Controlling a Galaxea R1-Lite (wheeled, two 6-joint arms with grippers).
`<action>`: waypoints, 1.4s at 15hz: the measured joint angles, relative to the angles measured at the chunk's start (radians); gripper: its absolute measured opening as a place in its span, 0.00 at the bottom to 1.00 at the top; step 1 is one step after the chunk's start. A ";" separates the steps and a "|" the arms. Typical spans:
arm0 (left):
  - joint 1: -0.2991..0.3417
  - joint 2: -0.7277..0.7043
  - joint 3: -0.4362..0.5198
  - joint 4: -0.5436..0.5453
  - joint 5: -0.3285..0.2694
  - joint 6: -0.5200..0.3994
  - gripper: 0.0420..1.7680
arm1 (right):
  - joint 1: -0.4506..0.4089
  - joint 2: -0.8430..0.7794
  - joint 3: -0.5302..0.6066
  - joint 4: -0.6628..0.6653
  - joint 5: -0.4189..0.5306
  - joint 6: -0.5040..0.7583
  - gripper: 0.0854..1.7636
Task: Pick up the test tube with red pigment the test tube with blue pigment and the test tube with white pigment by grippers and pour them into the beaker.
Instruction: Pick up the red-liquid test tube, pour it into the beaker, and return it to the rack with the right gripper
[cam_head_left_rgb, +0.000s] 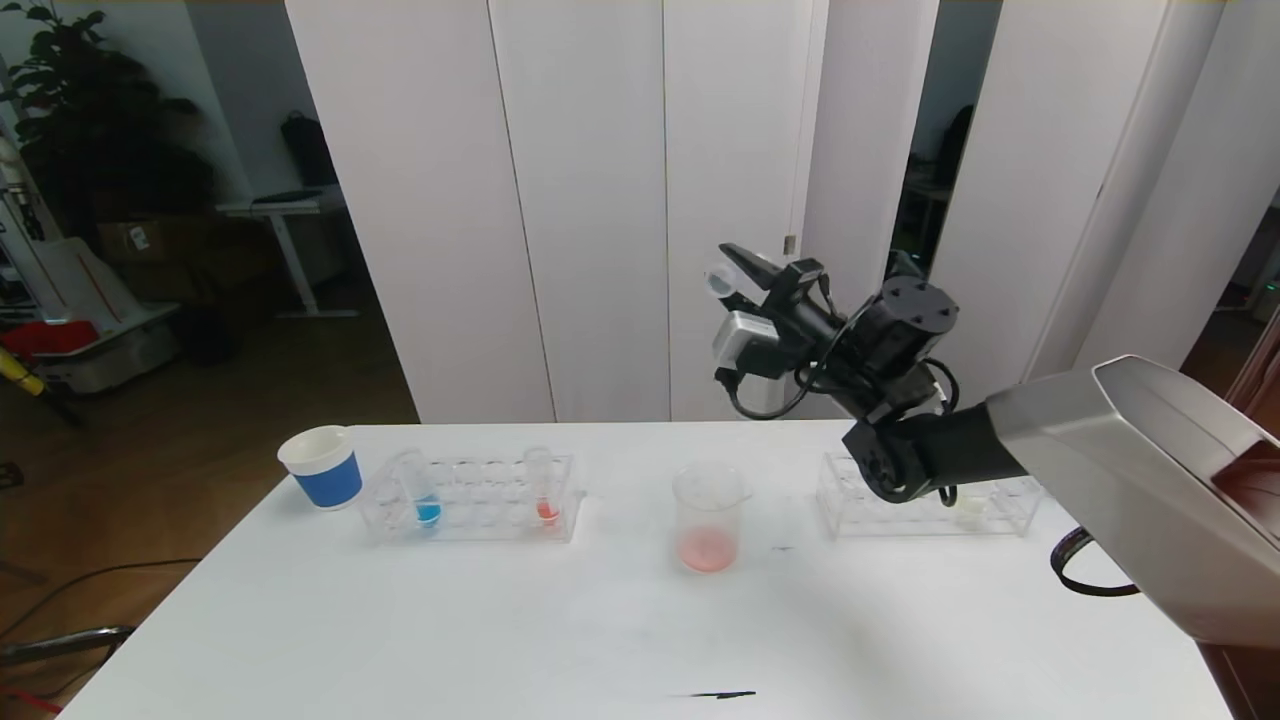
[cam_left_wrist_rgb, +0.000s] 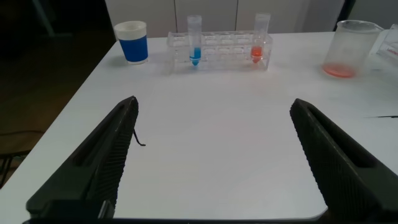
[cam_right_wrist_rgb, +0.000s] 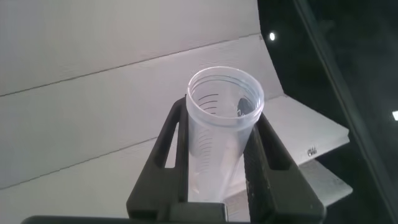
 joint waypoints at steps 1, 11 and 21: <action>0.000 0.000 0.000 0.000 0.000 0.000 0.99 | 0.016 -0.001 -0.004 -0.011 -0.067 0.060 0.29; 0.000 0.000 0.000 0.000 0.000 0.000 0.99 | 0.016 -0.198 0.306 0.013 -0.619 0.777 0.29; 0.000 0.000 0.000 0.000 0.000 0.000 0.99 | -0.096 -0.415 0.582 0.250 -0.712 1.274 0.29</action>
